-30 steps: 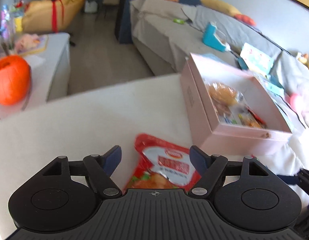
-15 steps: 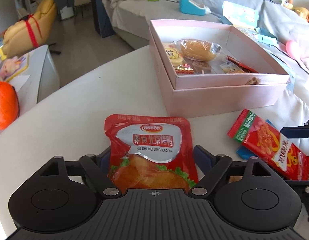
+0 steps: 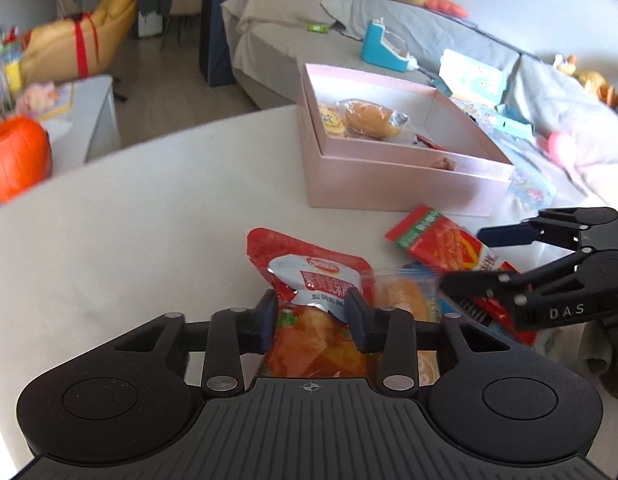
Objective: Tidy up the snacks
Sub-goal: 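Lift the duck packet with the left gripper while the right holds the spicy-strip packet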
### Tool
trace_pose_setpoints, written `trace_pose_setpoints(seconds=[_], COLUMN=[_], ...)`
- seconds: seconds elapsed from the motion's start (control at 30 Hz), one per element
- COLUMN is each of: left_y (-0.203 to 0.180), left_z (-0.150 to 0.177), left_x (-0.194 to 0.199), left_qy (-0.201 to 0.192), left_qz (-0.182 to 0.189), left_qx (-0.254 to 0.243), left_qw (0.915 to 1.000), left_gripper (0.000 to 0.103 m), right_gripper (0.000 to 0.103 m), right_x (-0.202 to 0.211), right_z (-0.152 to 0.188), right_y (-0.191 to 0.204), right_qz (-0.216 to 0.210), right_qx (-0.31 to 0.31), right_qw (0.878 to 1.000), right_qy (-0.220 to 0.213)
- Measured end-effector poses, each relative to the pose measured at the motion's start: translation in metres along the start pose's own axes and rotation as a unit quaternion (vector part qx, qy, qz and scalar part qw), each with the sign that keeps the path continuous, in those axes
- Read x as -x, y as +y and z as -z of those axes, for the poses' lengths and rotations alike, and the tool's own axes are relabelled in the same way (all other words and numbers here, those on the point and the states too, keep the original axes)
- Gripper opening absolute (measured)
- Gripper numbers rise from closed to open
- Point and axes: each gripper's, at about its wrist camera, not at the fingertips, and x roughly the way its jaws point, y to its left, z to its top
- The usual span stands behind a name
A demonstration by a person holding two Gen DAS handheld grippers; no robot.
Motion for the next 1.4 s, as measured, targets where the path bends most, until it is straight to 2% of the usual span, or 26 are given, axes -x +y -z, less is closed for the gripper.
trace_pose_setpoints(seconds=[0.03, 0.07, 0.2, 0.23, 0.33, 0.4, 0.53, 0.63, 0.77, 0.87, 1.0, 1.1, 1.2, 1.3, 1.4], left_y=[0.000, 0.001, -0.001, -0.001, -0.007, -0.014, -0.032, -0.042, -0.058, -0.068, -0.072, -0.074, -0.067, -0.058, -0.045], left_z=[0.000, 0.000, -0.004, -0.004, 0.001, 0.006, 0.006, 0.003, 0.003, 0.003, 0.007, 0.009, 0.008, 0.012, 0.011], left_x=[-0.006, -0.011, -0.020, -0.020, -0.017, -0.010, 0.010, 0.022, 0.036, 0.041, 0.033, 0.026, 0.012, -0.004, -0.005], left_qy=[0.005, 0.007, 0.002, 0.004, 0.012, 0.004, -0.026, -0.034, -0.051, -0.049, -0.024, -0.025, -0.006, 0.019, 0.016], left_qz=[0.007, 0.013, 0.033, 0.042, 0.077, 0.087, 0.058, 0.036, -0.006, -0.025, -0.023, -0.026, 0.000, 0.021, 0.028], left_qx=[0.005, 0.008, 0.012, 0.020, 0.031, 0.028, -0.001, -0.013, -0.042, -0.063, -0.072, -0.078, -0.054, -0.030, 0.009], left_qw=[0.9999, 0.9999, 0.9994, 0.9989, 0.9965, 0.9958, 0.9980, 0.9987, 0.9978, 0.9965, 0.9969, 0.9963, 0.9985, 0.9991, 0.9994], left_gripper=[0.054, 0.057, 0.058, 0.052, 0.044, 0.040, 0.031, 0.028, 0.026, 0.026, 0.026, 0.030, 0.034, 0.033, 0.030], right_gripper=[0.062, 0.048, 0.048, 0.048, 0.048, 0.048, 0.048, 0.048, 0.048, 0.048, 0.048, 0.048, 0.048, 0.049, 0.050], right_x=[0.001, 0.002, 0.018, 0.023, 0.036, 0.045, 0.060, 0.069, 0.078, 0.077, 0.073, 0.070, 0.066, 0.059, 0.054], right_z=[-0.004, -0.008, -0.013, -0.012, -0.007, -0.003, 0.003, 0.002, 0.002, 0.007, 0.014, 0.019, 0.023, 0.025, 0.029], right_y=[0.002, 0.004, 0.013, 0.015, 0.015, 0.013, 0.005, 0.002, -0.001, 0.001, 0.001, -0.001, -0.003, -0.005, -0.007], right_qz=[0.001, -0.004, 0.009, 0.012, 0.021, 0.028, 0.038, 0.050, 0.055, 0.057, 0.054, 0.050, 0.046, 0.041, 0.037], right_qx=[0.004, 0.012, 0.048, 0.057, 0.071, 0.071, 0.062, 0.061, 0.056, 0.061, 0.060, 0.056, 0.052, 0.044, 0.037], right_qw=[1.000, 1.000, 0.998, 0.998, 0.997, 0.996, 0.997, 0.997, 0.997, 0.996, 0.997, 0.997, 0.997, 0.997, 0.997], right_qy=[0.004, 0.012, 0.027, 0.030, 0.036, 0.037, 0.035, 0.025, 0.012, 0.012, 0.021, 0.027, 0.033, 0.044, 0.049])
